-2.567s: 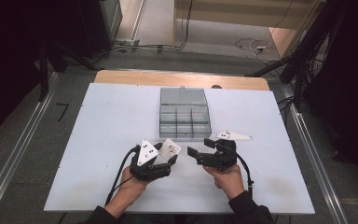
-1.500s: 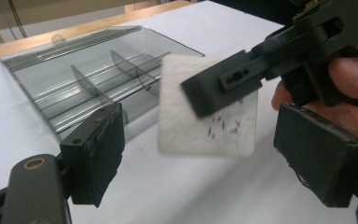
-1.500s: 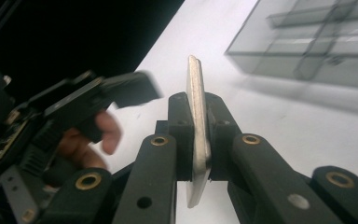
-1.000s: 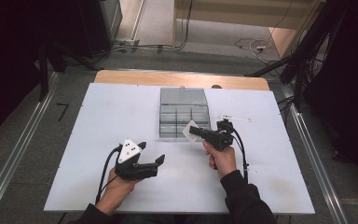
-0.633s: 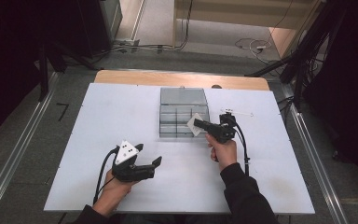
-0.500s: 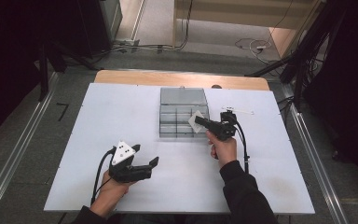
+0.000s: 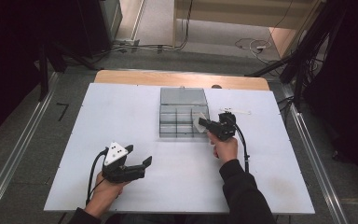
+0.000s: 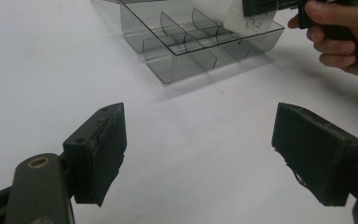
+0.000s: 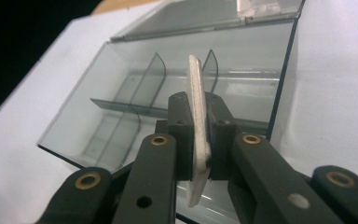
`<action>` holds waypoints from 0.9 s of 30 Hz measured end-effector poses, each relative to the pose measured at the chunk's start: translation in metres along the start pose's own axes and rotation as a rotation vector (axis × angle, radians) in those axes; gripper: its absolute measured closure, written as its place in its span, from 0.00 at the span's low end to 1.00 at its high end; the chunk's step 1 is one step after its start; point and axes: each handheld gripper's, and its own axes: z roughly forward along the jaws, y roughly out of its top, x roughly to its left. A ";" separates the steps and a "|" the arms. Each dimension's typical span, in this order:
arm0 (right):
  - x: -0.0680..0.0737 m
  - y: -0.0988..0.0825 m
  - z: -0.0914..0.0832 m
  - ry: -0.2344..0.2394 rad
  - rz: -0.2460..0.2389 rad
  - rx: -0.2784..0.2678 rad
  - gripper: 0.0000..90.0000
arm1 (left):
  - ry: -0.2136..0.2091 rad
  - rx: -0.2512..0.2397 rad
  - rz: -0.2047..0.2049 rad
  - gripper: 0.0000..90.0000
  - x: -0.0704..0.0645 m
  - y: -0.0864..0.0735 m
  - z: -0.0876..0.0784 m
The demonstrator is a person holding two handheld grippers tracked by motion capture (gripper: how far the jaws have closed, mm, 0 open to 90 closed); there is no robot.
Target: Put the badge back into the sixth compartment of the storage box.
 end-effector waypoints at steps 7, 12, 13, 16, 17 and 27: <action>0.006 -0.004 0.006 -0.059 -0.080 0.041 0.88 | -0.004 0.001 -0.001 0.20 0.000 -0.001 0.001; 0.010 -0.005 0.007 -0.081 -0.120 0.047 0.81 | -0.004 0.004 0.000 0.20 0.000 -0.001 0.001; 0.010 -0.005 0.006 -0.083 -0.128 0.045 0.80 | -0.006 0.003 0.000 0.20 0.000 -0.001 0.001; 0.013 -0.004 0.003 -0.105 -0.146 0.020 0.75 | -0.005 0.002 0.001 0.20 0.000 -0.001 0.001; 0.013 -0.004 0.001 -0.112 -0.155 0.007 0.73 | -0.004 0.002 0.000 0.20 0.000 -0.001 0.001; 0.016 0.000 -0.013 -0.136 -0.168 -0.058 0.56 | 0.000 -0.001 -0.003 0.20 0.000 -0.001 0.000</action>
